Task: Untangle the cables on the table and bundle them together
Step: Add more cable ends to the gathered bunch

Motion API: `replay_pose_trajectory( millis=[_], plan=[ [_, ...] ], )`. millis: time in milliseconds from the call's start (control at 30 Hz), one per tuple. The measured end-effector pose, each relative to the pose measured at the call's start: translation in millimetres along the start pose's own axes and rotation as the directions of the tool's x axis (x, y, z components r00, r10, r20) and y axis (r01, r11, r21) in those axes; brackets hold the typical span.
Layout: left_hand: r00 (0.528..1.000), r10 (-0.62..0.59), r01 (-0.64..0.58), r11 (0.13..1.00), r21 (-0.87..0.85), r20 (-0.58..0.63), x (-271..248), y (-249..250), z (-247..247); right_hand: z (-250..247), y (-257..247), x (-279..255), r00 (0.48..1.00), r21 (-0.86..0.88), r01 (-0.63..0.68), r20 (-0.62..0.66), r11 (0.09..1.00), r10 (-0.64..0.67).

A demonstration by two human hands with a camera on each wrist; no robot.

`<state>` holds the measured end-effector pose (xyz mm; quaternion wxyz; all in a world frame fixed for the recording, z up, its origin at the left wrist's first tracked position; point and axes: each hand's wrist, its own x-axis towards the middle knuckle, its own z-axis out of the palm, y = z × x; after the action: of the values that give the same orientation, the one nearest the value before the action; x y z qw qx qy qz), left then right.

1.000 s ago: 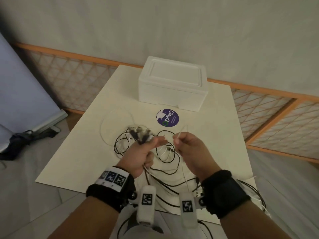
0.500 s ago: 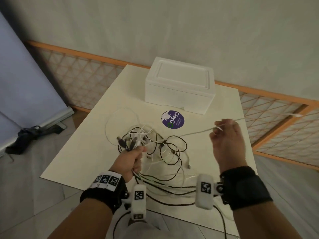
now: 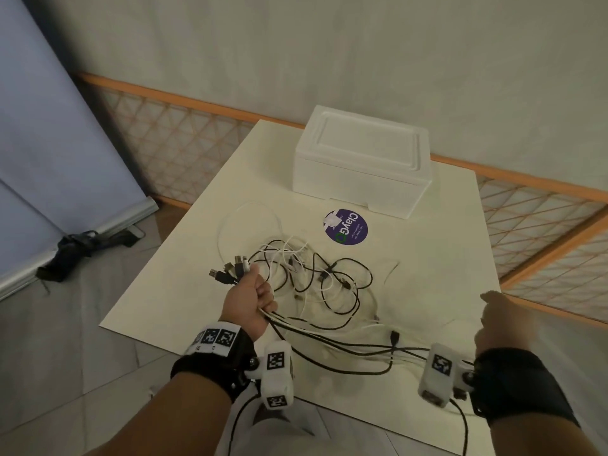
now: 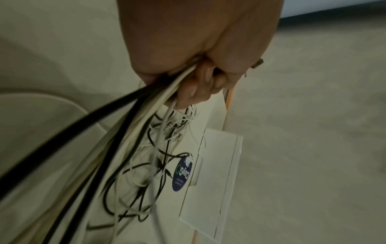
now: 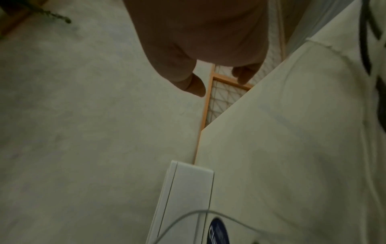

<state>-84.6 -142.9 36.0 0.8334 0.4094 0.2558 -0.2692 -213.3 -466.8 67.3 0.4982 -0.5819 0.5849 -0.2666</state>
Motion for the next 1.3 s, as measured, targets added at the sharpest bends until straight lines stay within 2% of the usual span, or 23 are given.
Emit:
replay_pose_trajectory(
  millis=[67, 100, 133, 167, 200, 233, 267, 300, 333, 433, 467, 533, 600, 667, 767, 800, 833, 900, 933, 1000, 1067, 1133, 1300],
  plan=[
    [0.999, 0.023, -0.023, 1.000, 0.005, 0.025, -3.3, -2.0, 7.1, 7.2, -10.2, -23.3, 0.976, -0.151, 0.182, 0.148, 0.972, -0.160],
    [0.999, 0.032, -0.033, 0.999, 0.012, 0.044, -4.9, -3.2, 11.3, 19.2, -12.3, -39.6, 0.907, -0.182, 0.331, 0.334, 0.926, -0.258],
    [0.997, 0.043, -0.045, 0.999, 0.020, 0.067, -6.5, -4.8, 15.7, 32.5, -20.2, -72.7, 0.756, -0.154, 0.482, 0.570, 0.863, -0.321],
    [0.994, 0.055, -0.057, 0.998, 0.026, 0.091, -8.6, -6.6, 20.8, 48.2, -24.2, -102.6, 0.536, -0.138, 0.648, 0.782, 0.749, -0.320],
    [0.992, 0.066, -0.070, 0.997, 0.029, 0.112, -11.2, -8.4, 25.7, 64.6, -25.5, -132.9, 0.301, -0.114, 0.799, 0.926, 0.590, -0.229],
    [0.990, 0.076, -0.080, 0.996, 0.027, 0.119, -13.7, -10.0, 29.6, 76.7, -22.3, -158.4, 0.133, -0.074, 0.910, 0.984, 0.409, -0.116],
    [0.990, 0.083, -0.086, 0.996, 0.021, 0.111, -15.5, -10.6, 31.6, 86.1, -15.9, -171.9, 0.058, -0.047, 0.973, 0.998, 0.227, -0.040],
    [0.991, 0.088, -0.089, 0.996, 0.009, 0.098, -16.8, -9.9, 31.9, 92.3, -11.7, -180.2, 0.040, -0.039, 0.997, 0.999, 0.072, -0.010],
    [0.992, 0.090, -0.089, 0.996, -0.015, 0.086, -17.7, -7.8, 29.4, 95.6, -9.8, -181.8, 0.051, -0.051, 0.999, 0.999, -0.015, 0.000],
    [0.994, 0.108, -0.105, 0.991, -0.078, 0.034, -17.4, 4.2, 13.0, 92.1, -11.1, -161.2, 0.126, -0.126, 0.975, 0.992, -0.183, -0.014],
    [0.993, 0.117, -0.115, 0.989, -0.088, 0.012, -16.7, 8.5, 7.1, 88.7, -10.6, -146.8, 0.139, -0.154, 0.965, 0.987, -0.210, -0.087],
    [0.991, 0.131, -0.135, 0.984, -0.121, -0.040, -14.1, 14.9, -4.7, 75.3, -14.0, -118.7, 0.219, -0.278, 0.933, 0.943, -0.229, -0.250],
    [0.986, 0.141, -0.154, 0.974, -0.165, -0.084, -10.8, 19.8, -13.2, 56.0, -17.2, -91.5, 0.352, -0.425, 0.877, 0.886, -0.224, -0.303],
    [0.984, 0.149, -0.166, 0.968, -0.189, -0.100, -8.6, 21.5, -17.5, 37.2, -15.9, -71.0, 0.449, -0.497, 0.832, 0.864, -0.246, -0.227],
    [0.983, 0.157, -0.171, 0.969, -0.177, -0.092, -7.7, 18.5, -15.2, 27.1, -10.3, -59.3, 0.544, -0.571, 0.810, 0.816, -0.133, -0.196],
    [0.984, 0.159, -0.171, 0.972, -0.163, -0.082, -8.1, 17.0, -12.5, 28.8, -7.4, -63.8, 0.519, -0.552, 0.828, 0.822, -0.099, -0.234],
    [0.985, 0.160, -0.168, 0.975, -0.147, -0.068, -8.9, 15.2, -9.5, 32.5, -5.4, -72.0, 0.441, -0.486, 0.871, 0.841, -0.077, -0.313],
    [0.987, 0.159, -0.162, 0.980, -0.114, -0.032, -11.8, 11.6, -2.4, 45.5, -9.1, -96.0, 0.231, -0.268, 0.963, 0.859, -0.018, -0.457],
    [0.987, 0.161, -0.161, 0.982, -0.099, -0.010, -13.7, 9.7, 1.1, 51.8, -13.9, -112.5, 0.157, -0.158, 0.987, 0.891, 0.033, -0.426],
    [0.986, 0.165, -0.163, 0.983, -0.082, 0.027, -17.9, 7.1, 7.9, 63.4, -18.4, -142.7, 0.058, -0.027, 0.994, 0.954, 0.107, -0.295],
    [0.985, 0.166, -0.162, 0.984, -0.076, 0.052, -20.9, 5.6, 13.7, 74.8, -16.2, -161.0, -0.021, 0.021, 1.000, 0.987, -0.002, -0.159],
    [0.983, 0.170, -0.164, 0.984, -0.072, 0.071, -22.8, 5.5, 16.4, 80.5, -14.2, -168.3, -0.037, 0.032, 0.998, 0.995, -0.055, -0.097],
    [0.985, 0.169, -0.164, 0.982, -0.097, 0.045, -24.7, 8.7, 10.5, 77.0, -12.9, -152.5, 0.056, -0.050, 0.998, 0.986, 0.046, -0.155]
  ],
)
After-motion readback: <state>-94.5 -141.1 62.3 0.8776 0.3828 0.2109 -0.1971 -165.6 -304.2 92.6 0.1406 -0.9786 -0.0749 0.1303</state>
